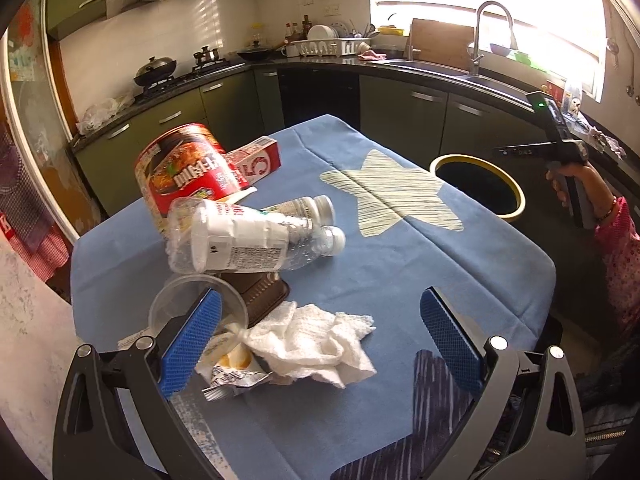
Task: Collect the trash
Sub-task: 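Carry the foam net over the bin and open the right gripper, then grasp the clear plastic cup rim with the left gripper and lift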
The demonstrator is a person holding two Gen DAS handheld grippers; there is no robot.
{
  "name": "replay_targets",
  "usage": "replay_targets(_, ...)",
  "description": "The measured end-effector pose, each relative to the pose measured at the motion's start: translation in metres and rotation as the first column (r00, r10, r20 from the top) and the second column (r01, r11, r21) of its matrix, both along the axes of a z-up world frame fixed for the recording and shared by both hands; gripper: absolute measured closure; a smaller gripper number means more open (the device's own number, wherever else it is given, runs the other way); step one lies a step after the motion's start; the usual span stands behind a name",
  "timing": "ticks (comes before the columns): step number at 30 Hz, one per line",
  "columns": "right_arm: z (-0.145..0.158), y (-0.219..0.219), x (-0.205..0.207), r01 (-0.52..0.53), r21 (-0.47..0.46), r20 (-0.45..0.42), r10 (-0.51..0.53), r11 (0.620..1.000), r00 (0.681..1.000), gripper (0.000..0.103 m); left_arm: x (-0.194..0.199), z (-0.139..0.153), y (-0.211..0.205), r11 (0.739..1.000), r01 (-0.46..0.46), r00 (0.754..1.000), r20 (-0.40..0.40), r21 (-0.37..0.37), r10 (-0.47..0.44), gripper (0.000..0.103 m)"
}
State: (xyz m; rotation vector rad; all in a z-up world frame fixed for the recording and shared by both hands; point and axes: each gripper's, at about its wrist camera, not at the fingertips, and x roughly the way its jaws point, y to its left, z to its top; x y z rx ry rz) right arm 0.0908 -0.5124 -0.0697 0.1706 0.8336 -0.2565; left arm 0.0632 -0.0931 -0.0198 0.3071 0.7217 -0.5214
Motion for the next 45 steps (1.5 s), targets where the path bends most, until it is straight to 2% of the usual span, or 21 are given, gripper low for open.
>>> replay_targets(3, 0.000, 0.012, -0.012, -0.017, 0.028, 0.020, 0.017, 0.999, 1.000, 0.030, 0.004, 0.001, 0.022, 0.997, -0.079, 0.997, 0.018, 0.024, 0.078, 0.005)
replay_targets(7, -0.003, 0.027, -0.025, -0.041, 0.069, 0.036, 0.038, 0.997, 0.999, 0.030, 0.017, -0.004, 0.050, 0.979, -0.199, 0.980, 0.030, 0.049, 0.198, 0.005)
replay_targets(11, -0.001, 0.043, -0.033, -0.063, 0.099, 0.060, 0.057, 0.993, 0.997, 0.030, 0.034, -0.016, 0.066, 0.962, -0.268, 0.963, 0.029, 0.061, 0.266, 0.007)
replay_targets(14, 0.002, 0.055, -0.037, -0.089, 0.115, 0.075, 0.080, 0.989, 0.994, 0.030, 0.050, -0.028, 0.074, 0.954, -0.295, 0.955, 0.001, 0.062, 0.296, 0.018)
replay_targets(16, 0.004, 0.063, -0.037, -0.104, 0.117, 0.082, 0.095, 0.988, 0.992, 0.030, 0.063, -0.038, 0.080, 0.948, -0.313, 0.949, -0.028, 0.058, 0.315, 0.032)
replay_targets(18, 0.006, 0.070, -0.036, -0.120, 0.117, 0.089, 0.110, 0.986, 0.990, 0.030, 0.075, -0.048, 0.083, 0.944, -0.326, 0.943, -0.053, 0.056, 0.329, 0.037)
replay_targets(22, 0.007, 0.081, -0.033, -0.145, 0.131, 0.097, 0.133, 0.981, 0.986, 0.030, 0.092, -0.063, 0.089, 0.935, -0.349, 0.933, -0.075, 0.063, 0.353, 0.054)
replay_targets(26, 0.003, 0.088, -0.029, -0.161, 0.150, 0.090, 0.148, 0.975, 0.985, 0.030, 0.099, -0.069, 0.091, 0.931, -0.361, 0.927, -0.083, 0.060, 0.365, 0.066)
replay_targets(31, 0.000, 0.097, -0.024, -0.181, 0.157, 0.081, 0.170, 0.971, 0.982, 0.030, 0.098, -0.067, 0.094, 0.929, -0.365, 0.927, -0.075, 0.054, 0.368, 0.091)
replay_targets(35, 0.003, 0.102, -0.023, -0.194, 0.159, 0.091, 0.181, 0.968, 0.979, 0.030, 0.097, -0.063, 0.097, 0.926, -0.377, 0.923, -0.071, 0.032, 0.378, 0.097)
replay_targets(45, 0.011, 0.109, -0.027, -0.226, 0.173, 0.113, 0.208, 0.959, 0.972, 0.029, 0.064, -0.034, 0.119, 0.909, -0.416, 0.909, -0.017, -0.025, 0.416, 0.098)
